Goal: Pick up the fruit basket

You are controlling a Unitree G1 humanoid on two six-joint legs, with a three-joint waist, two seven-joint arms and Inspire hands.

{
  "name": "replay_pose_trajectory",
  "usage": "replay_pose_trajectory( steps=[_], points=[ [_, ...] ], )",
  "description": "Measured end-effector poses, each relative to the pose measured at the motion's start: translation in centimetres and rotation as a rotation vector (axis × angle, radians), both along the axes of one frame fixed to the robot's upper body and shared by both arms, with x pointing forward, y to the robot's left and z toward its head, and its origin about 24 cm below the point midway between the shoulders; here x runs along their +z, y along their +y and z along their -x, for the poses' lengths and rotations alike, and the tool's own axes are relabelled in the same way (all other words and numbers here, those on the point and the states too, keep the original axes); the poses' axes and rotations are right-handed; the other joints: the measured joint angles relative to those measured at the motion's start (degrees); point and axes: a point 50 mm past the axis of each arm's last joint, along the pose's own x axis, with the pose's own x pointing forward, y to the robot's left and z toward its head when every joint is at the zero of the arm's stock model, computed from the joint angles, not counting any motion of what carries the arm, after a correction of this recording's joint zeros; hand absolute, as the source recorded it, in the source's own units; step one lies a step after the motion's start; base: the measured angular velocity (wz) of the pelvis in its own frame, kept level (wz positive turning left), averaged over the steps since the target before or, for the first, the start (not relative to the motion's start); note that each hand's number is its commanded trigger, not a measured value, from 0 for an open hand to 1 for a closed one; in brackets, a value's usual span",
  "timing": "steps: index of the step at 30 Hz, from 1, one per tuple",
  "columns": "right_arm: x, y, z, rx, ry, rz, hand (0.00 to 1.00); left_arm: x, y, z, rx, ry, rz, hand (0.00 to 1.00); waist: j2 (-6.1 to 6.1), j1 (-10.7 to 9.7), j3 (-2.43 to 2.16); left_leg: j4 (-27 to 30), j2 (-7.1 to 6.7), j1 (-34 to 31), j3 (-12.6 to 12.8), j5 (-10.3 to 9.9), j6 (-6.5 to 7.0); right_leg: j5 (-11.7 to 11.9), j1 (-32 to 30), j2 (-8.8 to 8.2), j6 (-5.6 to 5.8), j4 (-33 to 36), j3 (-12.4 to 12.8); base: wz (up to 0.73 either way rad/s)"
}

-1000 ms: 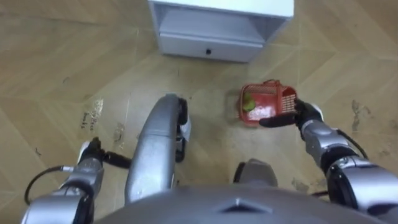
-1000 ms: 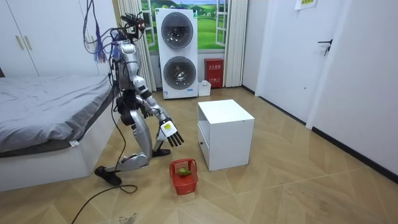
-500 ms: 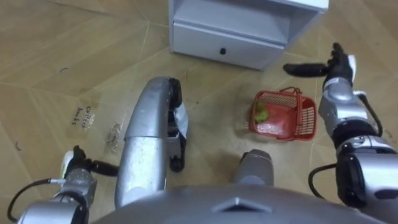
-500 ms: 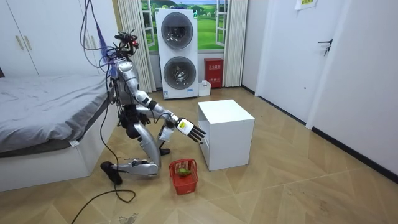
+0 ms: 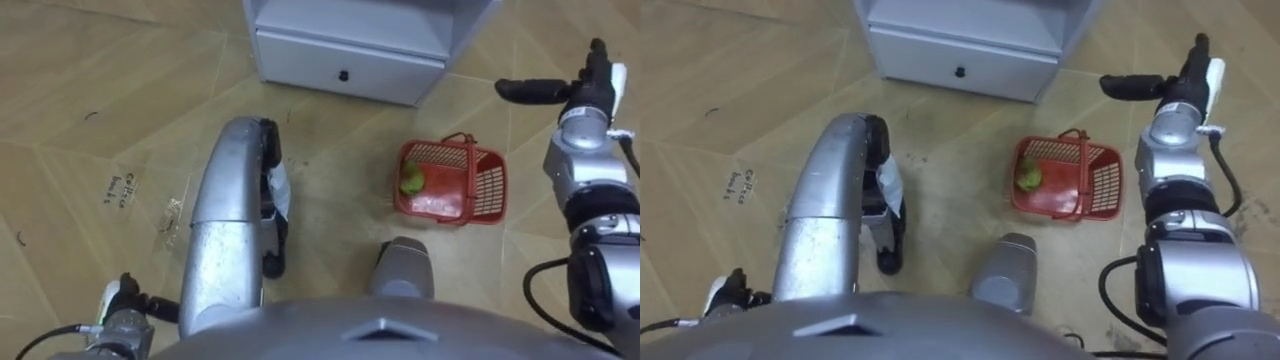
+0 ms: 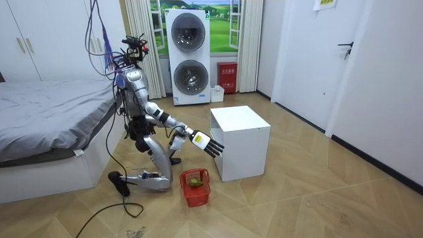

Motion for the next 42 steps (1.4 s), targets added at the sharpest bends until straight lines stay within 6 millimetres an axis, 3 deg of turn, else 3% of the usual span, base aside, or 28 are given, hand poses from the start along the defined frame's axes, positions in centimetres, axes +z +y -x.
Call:
replay_pose_trajectory(
  steps=[1,2,3,5,8,9,11,21,24,32,37,42],
  points=[
    [0.1,-0.1,0.0,0.001,-0.003,0.001,0.0,-0.1,-0.1,0.2,-0.003,0.008,0.008,0.0,0.23,0.1,0.21,0.7,0.04,-0.4,-0.4,0.1,-0.2,-0.3,0.1,0.31,-0.14,0.7,0.0,-0.21],
    [0.3,-0.4,-0.1,-0.003,-0.007,-0.001,0.0,-0.3,-0.8,0.3,-0.004,0.011,0.036,0.0,1.2,0.5,0.23,1.2,-0.31,-1.4,-2.3,1.0,-1.87,-0.3,-0.5,1.63,-0.22,1.4,0.5,-0.22],
    [-0.1,-0.2,0.1,-0.003,0.01,-0.013,0.0,-0.3,-0.9,0.6,-0.011,0.02,0.049,0.0,1.3,0.3,0.21,1.0,-1.37,-1.6,-3.3,1.6,-3.13,-0.3,-0.7,1.99,-0.18,1.6,0.6,-0.2],
    [-0.6,-0.1,0.4,-0.005,0.029,-0.026,0.0,-0.4,-1.0,0.7,-0.021,0.024,0.053,0.0,1.49,0.2,0.11,0.6,-2.09,-1.7,-4.2,1.7,-3.23,-0.4,-1.0,2.35,-0.23,1.9,0.8,-0.05],
    [-0.8,-0.1,0.6,-0.008,0.04,-0.037,0.0,-0.4,-1.1,0.3,-0.058,0.024,0.066,0.0,1.97,0.2,0.08,0.2,-1.91,-2.5,-4.7,1.4,-3.99,-0.5,-2.7,2.91,-0.13,2.8,0.9,-0.01],
    [-1.0,-0.1,0.7,0.001,0.049,-0.038,0.0,-0.4,-1.1,0.2,-0.071,0.025,0.068,0.0,2.09,0.3,0.1,0.1,-1.76,-2.8,-4.7,1.1,-4.93,-0.5,-3.3,2.92,-0.12,3.3,1.0,0.0],
    [-1.1,0.0,0.7,0.011,0.056,-0.038,0.0,-0.4,-1.2,0.2,-0.083,0.026,0.072,0.0,2.57,0.8,0.35,0.2,-1.66,-3.4,-4.6,1.2,-5.18,-0.5,-4.2,2.94,-0.12,3.9,1.5,-0.04],
    [-2.8,-0.1,2.0,0.004,0.153,-0.065,0.0,-0.3,-1.1,-0.5,-0.05,-0.014,0.097,0.0,6.05,4.4,0.5,0.0,-0.81,-4.5,-3.6,1.3,-5.21,-0.5,-7.1,2.71,-0.1,4.5,3.6,-0.05],
    [-3.2,0.0,2.4,0.013,0.187,-0.057,0.0,-0.4,-1.4,-0.3,-0.059,-0.008,0.108,0.0,6.18,4.0,0.48,-0.6,-0.82,-4.5,-2.8,1.3,-5.22,-0.5,-7.8,2.03,-0.09,4.6,4.2,-0.01],
    [-3.3,0.2,2.3,0.041,0.196,-0.065,0.0,-0.5,-1.6,0.2,-0.076,0.017,0.135,0.0,7.38,4.0,0.32,-0.8,-0.62,-4.6,-2.7,1.3,-5.22,-0.5,-8.4,2.02,-0.09,4.6,4.6,0.0],
    [-3.6,0.6,2.3,0.074,0.209,-0.076,0.0,-0.5,-1.7,0.6,-0.076,0.025,0.141,0.0,7.49,4.1,0.26,-1.0,-0.59,-4.6,-2.5,1.3,-5.25,-0.5,-8.9,2.0,-0.09,4.6,5.0,0.0],
    [-5.2,0.3,4.3,0.014,0.275,-0.166,0.0,-0.6,-1.9,0.7,-0.069,0.031,0.165,0.0,8.06,4.6,0.31,-1.0,-0.51,-4.8,-2.5,1.3,-5.25,-0.5,-8.7,2.03,-0.08,4.5,4.6,0.02]
  ],
)
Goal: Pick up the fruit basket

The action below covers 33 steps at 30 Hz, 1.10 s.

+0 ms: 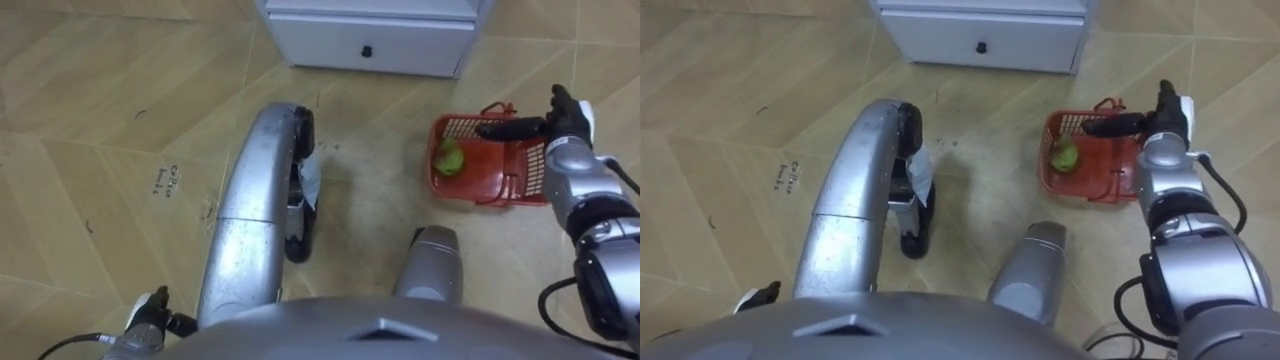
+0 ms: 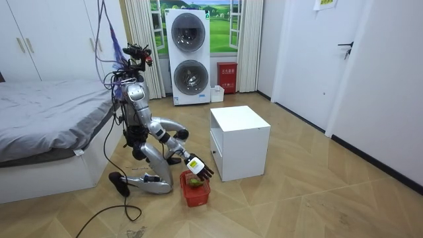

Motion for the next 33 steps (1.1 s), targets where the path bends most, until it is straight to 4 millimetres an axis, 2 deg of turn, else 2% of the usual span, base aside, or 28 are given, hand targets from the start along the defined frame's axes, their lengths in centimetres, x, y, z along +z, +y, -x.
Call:
replay_pose_trajectory(
  steps=[3,8,9,10,11,12,22,33],
  points=[
    [-0.7,0.0,1.0,-0.016,0.04,-0.028,0.0,0.0,0.0,0.2,0.015,0.004,0.002,0.0,0.53,0.1,-0.07,0.0,0.03,-0.3,0.0,0.0,0.0,0.0,-0.3,0.02,0.0,0.0,0.0,0.0],
    [-1.2,0.2,1.5,-0.022,0.06,-0.081,0.0,0.0,-0.1,-0.3,0.012,-0.008,0.01,0.0,1.57,0.3,-0.18,0.0,0.35,-0.5,0.1,0.0,0.0,0.0,-0.9,0.2,0.05,0.1,0.3,-0.01],
    [-1.3,0.2,1.5,-0.018,0.066,-0.08,0.11,0.0,-0.2,-0.4,0.011,-0.01,0.017,0.0,1.82,0.3,-0.25,0.0,0.47,-0.5,0.1,0.0,0.0,0.0,-1.0,0.25,0.05,0.1,0.4,-0.03],
    [-1.3,0.2,1.6,-0.017,0.068,-0.08,0.73,0.0,-0.2,-0.4,0.01,-0.011,0.019,0.0,1.83,0.3,-0.24,0.0,0.57,-0.5,0.2,0.0,0.0,0.0,-1.0,0.3,0.06,0.1,0.4,0.0],
    [-1.4,0.3,1.6,-0.016,0.073,-0.081,1.0,0.0,-0.3,-0.5,0.011,-0.015,0.022,0.0,1.92,0.4,-0.28,0.0,0.75,-0.5,0.2,0.0,0.0,0.0,-1.1,0.46,0.06,0.1,0.4,-0.04],
    [-1.4,0.3,1.7,-0.019,0.072,-0.09,1.0,0.0,-0.3,-0.6,0.023,-0.018,0.025,0.0,1.9,0.5,-0.28,0.0,0.81,-0.5,0.1,0.0,0.0,0.0,-1.3,0.89,0.07,0.1,0.6,-0.05],
    [-1.7,0.3,2.1,-0.008,0.093,-0.108,1.0,0.0,-0.4,-1.0,0.032,-0.031,0.038,0.0,1.66,1.7,-0.14,0.0,0.8,-0.5,0.1,0.0,-0.11,0.0,-1.5,0.93,0.1,0.7,0.6,-0.01],
    [-2.6,0.0,3.5,-0.013,0.165,-0.109,1.0,-0.4,-1.8,-1.4,0.023,-0.028,0.068,0.0,0.68,2.5,0.43,0.0,0.81,-0.6,-0.2,0.3,-0.66,-0.1,-1.8,1.0,0.29,1.0,0.5,0.0]
  ],
)
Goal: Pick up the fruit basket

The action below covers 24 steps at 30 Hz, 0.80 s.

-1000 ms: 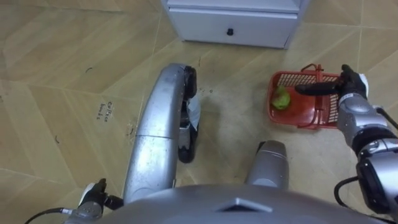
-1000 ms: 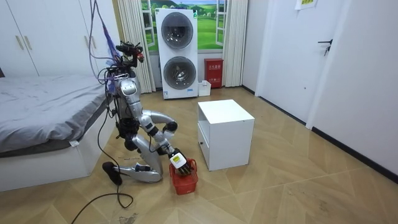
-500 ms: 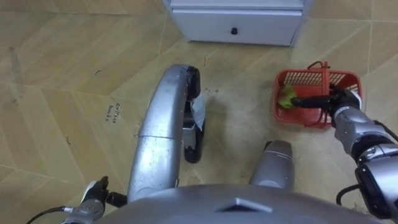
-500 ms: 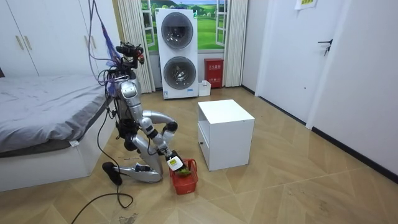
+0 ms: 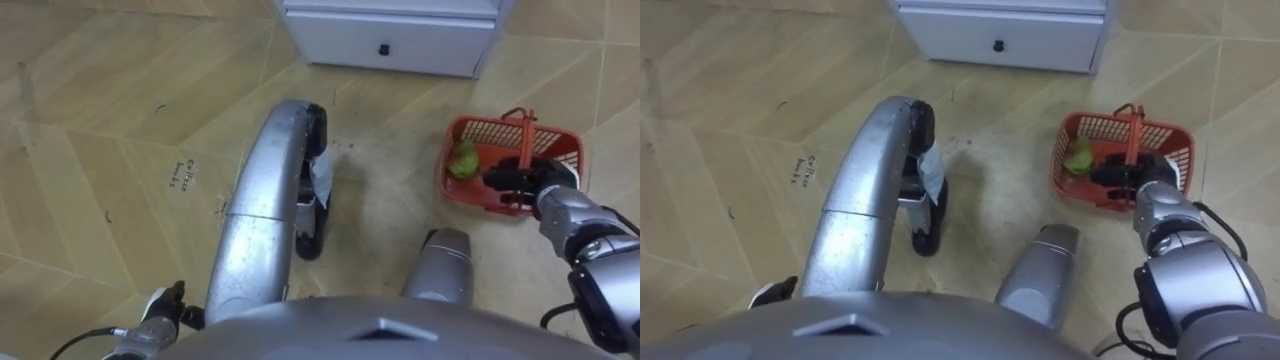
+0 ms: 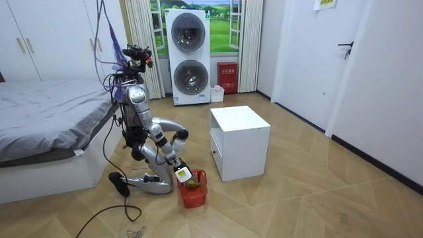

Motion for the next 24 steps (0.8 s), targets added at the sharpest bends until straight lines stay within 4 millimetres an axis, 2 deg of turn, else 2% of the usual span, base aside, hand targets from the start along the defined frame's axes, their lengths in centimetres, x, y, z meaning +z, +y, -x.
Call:
replay_pose_trajectory(
  steps=[7,11,19,22,24],
  points=[
    [-0.2,0.3,0.2,0.016,0.01,-0.007,1.0,-0.1,-0.7,-1.4,-0.006,-0.022,0.017,0.0,-0.38,-0.9,0.11,0.2,-0.09,0.0,-0.1,0.0,0.0,0.0,0.4,0.12,0.0,0.0,0.2,0.0],
    [-0.4,0.4,0.4,0.015,0.016,-0.012,1.0,0.0,-0.8,-2.1,-0.013,-0.034,0.029,0.0,-0.41,-0.8,0.09,1.0,-0.15,-0.1,-0.7,0.0,0.03,0.0,0.9,0.89,0.0,0.1,-0.1,-0.01],
    [-0.3,1.0,-0.2,0.036,0.006,-0.035,1.0,0.1,-0.8,-3.1,-0.018,-0.06,0.032,0.0,-1.33,-0.7,0.22,1.7,-2.0,0.2,-2.4,0.0,0.03,0.0,2.8,1.02,0.01,-0.1,-0.9,0.0],
    [0.3,1.5,-1.4,0.076,-0.035,-0.034,1.0,0.2,-0.8,-3.3,-0.021,-0.069,0.032,0.0,-1.58,-1.1,0.24,2.4,-2.46,0.2,-3.4,0.0,0.02,0.0,3.7,1.75,0.01,-0.1,-1.3,-0.02],
    [0.9,2.0,-2.5,0.095,-0.088,-0.049,1.0,0.2,-0.8,-3.6,-0.028,-0.074,0.031,0.0,-1.63,-1.4,0.26,2.9,-4.22,0.6,-4.7,0.0,-0.04,0.0,4.9,1.83,0.01,-0.5,-1.5,-0.02]
  ],
)
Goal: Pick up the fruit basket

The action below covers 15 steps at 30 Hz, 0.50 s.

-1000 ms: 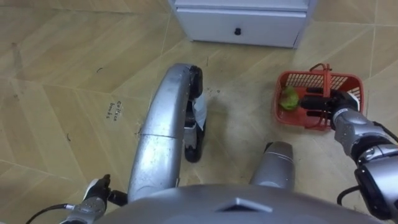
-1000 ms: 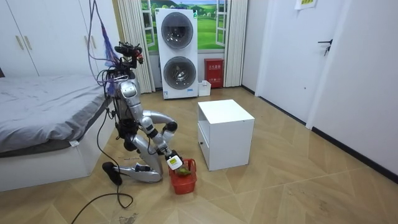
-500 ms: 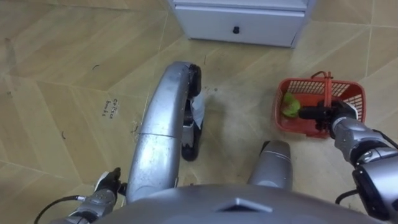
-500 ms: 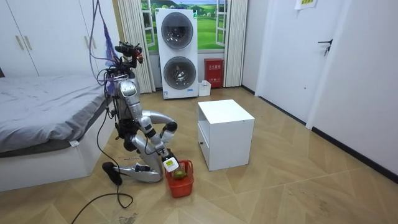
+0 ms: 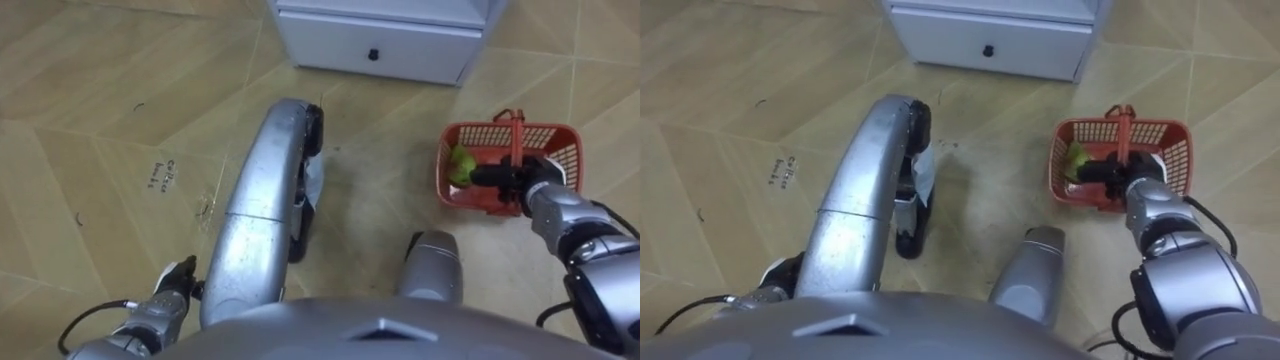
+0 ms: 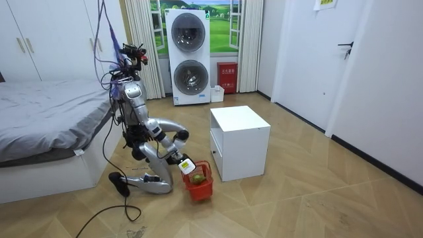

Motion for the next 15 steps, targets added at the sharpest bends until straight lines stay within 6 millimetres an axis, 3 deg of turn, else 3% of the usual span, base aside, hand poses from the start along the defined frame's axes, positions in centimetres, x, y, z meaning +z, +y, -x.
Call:
replay_pose_trajectory(
  steps=[2,5,9,13,15],
  points=[
    [0.3,0.1,-0.4,0.001,-0.019,-0.006,1.0,0.1,0.0,-0.4,-0.007,-0.009,-0.003,0.0,-0.42,0.1,0.0,0.1,-0.74,0.9,-0.4,-1.1,-0.77,0.0,1.5,-0.06,0.0,-0.7,-0.4,0.04],
    [1.0,0.4,-1.5,0.004,-0.061,-0.019,1.0,0.2,0.2,-1.1,-0.004,-0.029,-0.007,0.0,-0.82,0.3,-0.16,0.7,-0.84,1.5,-0.5,-2.0,0.15,0.0,2.8,-0.11,0.01,-1.8,-0.7,0.03],
    [2.2,1.2,-3.0,0.036,-0.14,-0.012,1.0,0.5,0.3,-2.6,0.004,-0.056,-0.018,0.0,-0.81,-0.1,-0.17,1.2,-1.96,2.3,-0.6,-3.0,1.3,0.0,4.8,-0.27,0.01,-3.8,-1.2,0.05],
    [3.2,1.9,-4.0,0.088,-0.191,0.016,1.0,1.0,0.8,-4.1,0.043,-0.106,-0.039,0.0,-0.65,-0.5,-0.27,0.7,-2.09,3.0,-0.3,-3.4,2.21,0.0,5.5,0.35,0.02,-6.4,-1.0,-0.01],
    [3.5,2.2,-4.5,0.11,-0.202,0.025,1.0,1.2,0.9,-4.6,0.048,-0.127,-0.043,0.0,-0.56,-0.6,-0.3,-0.8,-1.84,3.7,-0.3,-3.5,2.47,0.0,5.0,2.02,0.06,-9.3,0.1,-0.14]
  ],
)
